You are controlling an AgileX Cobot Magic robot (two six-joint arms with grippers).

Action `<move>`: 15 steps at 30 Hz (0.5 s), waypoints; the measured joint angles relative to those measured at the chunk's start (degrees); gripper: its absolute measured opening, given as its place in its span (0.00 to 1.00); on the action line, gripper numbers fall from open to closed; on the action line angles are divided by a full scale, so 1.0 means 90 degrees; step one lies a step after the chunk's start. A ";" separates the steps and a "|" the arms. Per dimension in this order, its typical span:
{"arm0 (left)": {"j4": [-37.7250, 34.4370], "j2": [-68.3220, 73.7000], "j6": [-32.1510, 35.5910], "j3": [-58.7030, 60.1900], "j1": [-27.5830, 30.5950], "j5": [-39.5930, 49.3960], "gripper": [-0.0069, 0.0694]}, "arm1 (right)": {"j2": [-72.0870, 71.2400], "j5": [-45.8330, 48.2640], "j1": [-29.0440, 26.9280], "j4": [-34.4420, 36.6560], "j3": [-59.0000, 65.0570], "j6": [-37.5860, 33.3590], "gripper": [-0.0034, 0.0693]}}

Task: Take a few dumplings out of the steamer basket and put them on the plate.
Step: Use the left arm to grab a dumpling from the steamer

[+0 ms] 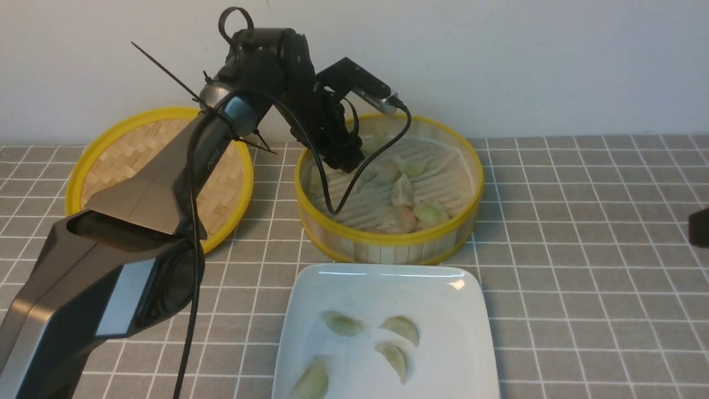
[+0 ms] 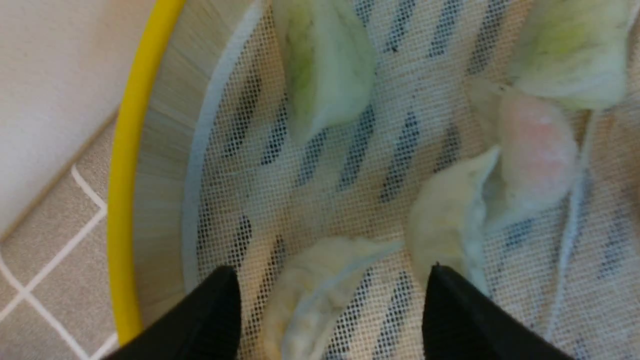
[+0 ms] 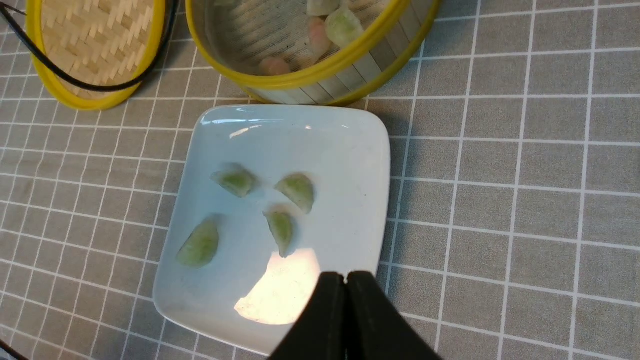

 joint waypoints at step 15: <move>0.0145 0.0216 -0.0001 -0.0019 -0.0119 0.0151 0.33 | 0.0000 0.0006 0.0000 0.0054 0.0000 -0.0175 0.03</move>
